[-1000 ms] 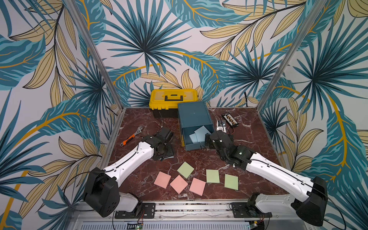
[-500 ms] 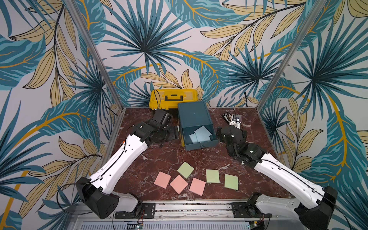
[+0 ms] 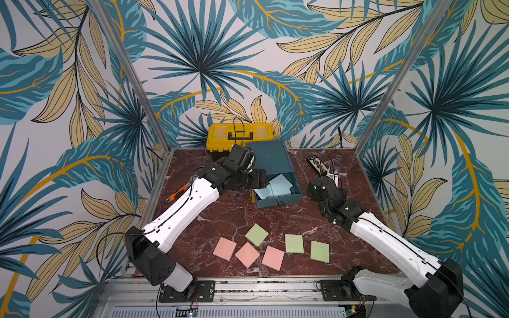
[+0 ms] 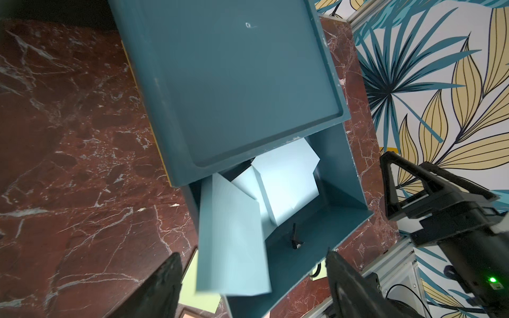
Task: Please put the sticky notes in the drawer by color
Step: Place the sticky notes in the drawer, then close the drawer in the storage box.
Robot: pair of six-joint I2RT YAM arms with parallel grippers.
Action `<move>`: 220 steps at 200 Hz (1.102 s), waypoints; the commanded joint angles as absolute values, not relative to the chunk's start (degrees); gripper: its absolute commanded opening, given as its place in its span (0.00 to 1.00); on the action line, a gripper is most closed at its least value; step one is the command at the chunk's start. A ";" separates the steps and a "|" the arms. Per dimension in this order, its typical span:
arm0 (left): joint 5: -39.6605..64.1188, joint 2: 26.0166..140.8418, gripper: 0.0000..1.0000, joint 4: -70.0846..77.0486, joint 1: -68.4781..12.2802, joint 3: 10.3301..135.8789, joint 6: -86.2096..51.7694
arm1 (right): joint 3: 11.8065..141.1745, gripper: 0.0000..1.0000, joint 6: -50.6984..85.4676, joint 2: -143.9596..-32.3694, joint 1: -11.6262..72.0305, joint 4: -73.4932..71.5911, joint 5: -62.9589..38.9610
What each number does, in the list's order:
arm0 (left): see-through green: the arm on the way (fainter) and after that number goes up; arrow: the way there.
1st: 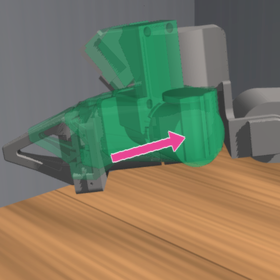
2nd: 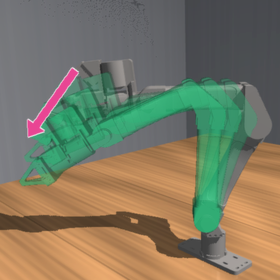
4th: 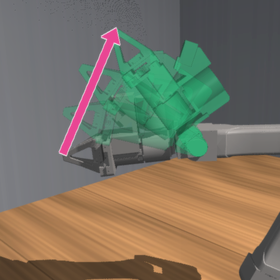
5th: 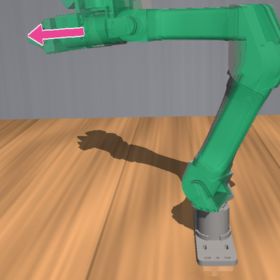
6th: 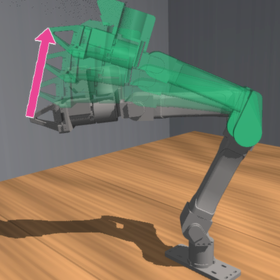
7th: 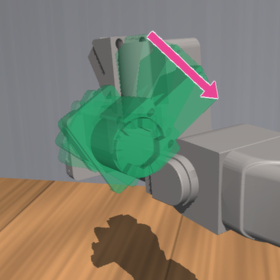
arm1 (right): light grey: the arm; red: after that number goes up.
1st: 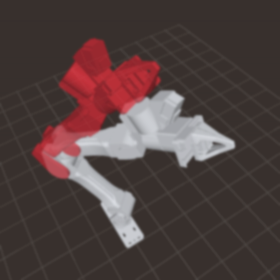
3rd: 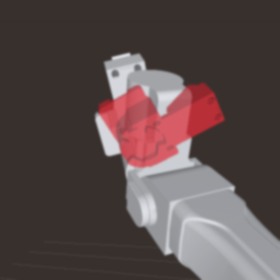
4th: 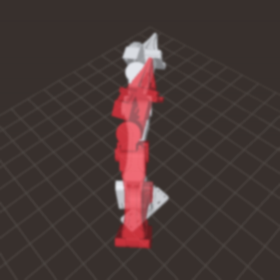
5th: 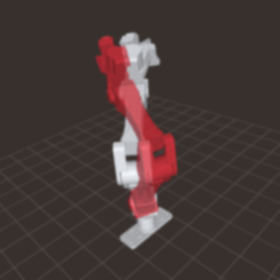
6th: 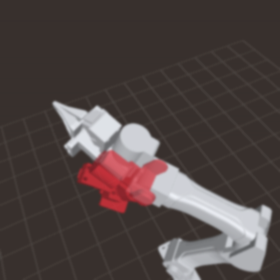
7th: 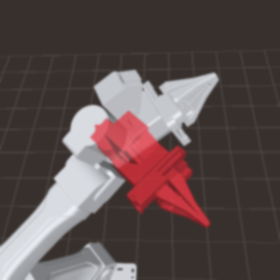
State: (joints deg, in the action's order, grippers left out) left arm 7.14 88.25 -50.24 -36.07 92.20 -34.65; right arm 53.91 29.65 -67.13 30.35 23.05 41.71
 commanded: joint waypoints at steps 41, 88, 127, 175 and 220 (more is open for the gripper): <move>10.02 91.93 0.83 -44.25 -36.69 95.05 -32.43 | 52.29 0.99 31.55 -70.44 30.22 18.72 36.14; 9.90 94.86 0.84 -42.34 -36.70 95.36 -31.86 | 52.04 0.99 31.27 -71.08 30.21 18.12 35.30; 4.69 93.01 0.86 -42.96 -36.45 96.08 -31.07 | 52.03 0.99 33.08 -71.63 30.23 17.82 31.43; 2.24 81.39 0.88 -43.43 -29.09 89.80 -34.61 | 52.03 0.98 30.61 -66.29 30.21 20.13 33.50; 1.23 75.93 0.89 -46.30 -25.39 82.01 -34.95 | 47.63 0.90 29.38 -56.18 30.46 23.30 28.34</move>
State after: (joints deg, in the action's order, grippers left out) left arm 2.17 76.93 -43.48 -26.57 87.05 -34.15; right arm 51.29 30.79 -62.35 30.15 19.75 31.66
